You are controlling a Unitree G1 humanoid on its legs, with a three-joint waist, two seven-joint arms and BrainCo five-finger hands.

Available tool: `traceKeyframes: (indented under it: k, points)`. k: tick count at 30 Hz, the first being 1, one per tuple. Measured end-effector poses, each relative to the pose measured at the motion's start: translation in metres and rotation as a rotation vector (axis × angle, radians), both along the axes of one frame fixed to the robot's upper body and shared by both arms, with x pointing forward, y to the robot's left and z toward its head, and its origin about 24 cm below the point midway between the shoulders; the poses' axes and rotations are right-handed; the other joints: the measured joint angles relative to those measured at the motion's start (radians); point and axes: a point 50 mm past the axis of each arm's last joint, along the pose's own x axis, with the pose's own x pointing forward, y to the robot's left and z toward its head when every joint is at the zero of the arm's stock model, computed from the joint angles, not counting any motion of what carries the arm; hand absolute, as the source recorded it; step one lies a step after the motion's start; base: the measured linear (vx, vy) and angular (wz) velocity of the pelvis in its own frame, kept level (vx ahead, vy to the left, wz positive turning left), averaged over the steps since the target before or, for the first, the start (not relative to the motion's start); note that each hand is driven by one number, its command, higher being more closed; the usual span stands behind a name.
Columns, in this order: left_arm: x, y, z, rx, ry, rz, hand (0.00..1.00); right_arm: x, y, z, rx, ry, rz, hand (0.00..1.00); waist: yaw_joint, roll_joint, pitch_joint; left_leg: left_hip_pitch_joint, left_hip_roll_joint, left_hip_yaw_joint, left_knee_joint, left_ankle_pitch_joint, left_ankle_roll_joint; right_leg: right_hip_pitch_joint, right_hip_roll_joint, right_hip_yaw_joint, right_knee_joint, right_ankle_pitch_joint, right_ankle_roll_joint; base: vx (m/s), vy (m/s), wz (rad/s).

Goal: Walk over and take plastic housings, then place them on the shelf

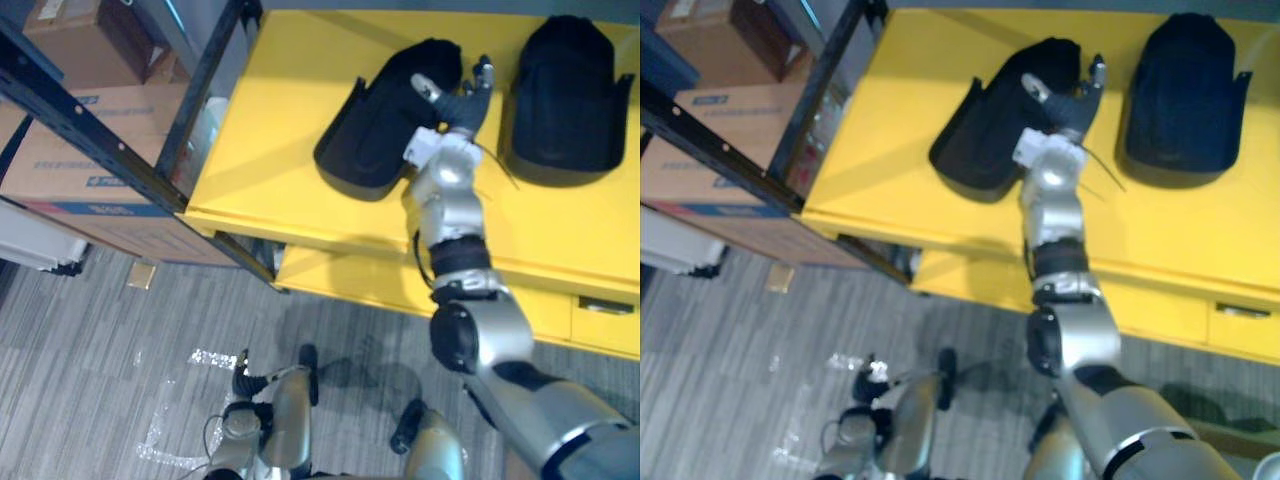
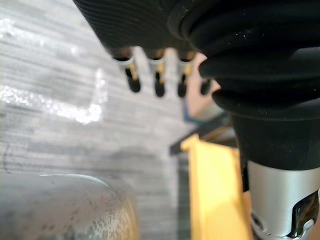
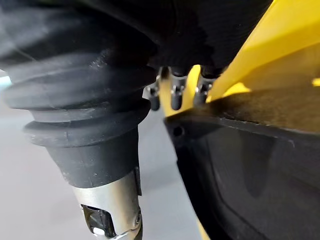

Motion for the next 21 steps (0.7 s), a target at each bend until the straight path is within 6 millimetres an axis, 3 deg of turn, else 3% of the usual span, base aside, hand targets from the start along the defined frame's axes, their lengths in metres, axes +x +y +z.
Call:
traceKeyframes:
  k: [9, 21]
  points:
    - [0.000, 0.000, 0.000, -0.005, 0.002, -0.010, 0.00, 0.004, -0.020, 0.006, 0.019, 0.011, 0.008, 0.00, 0.003, 0.000, 0.000, 0.001, -0.002, -0.001, -0.005, 0.001, 0.000, 0.000, 0.000, -0.001, 0.000, 0.000, 0.000, 0.00, 0.000, 0.00]
    - [0.000, 0.000, 0.000, -0.006, 0.002, -0.009, 0.00, 0.007, -0.021, 0.016, 0.025, 0.004, 0.053, 0.00, 0.007, 0.004, 0.001, -0.007, -0.003, 0.001, 0.003, -0.003, 0.004, -0.003, -0.001, -0.003, -0.005, -0.001, -0.001, 0.00, 0.000, 0.00]
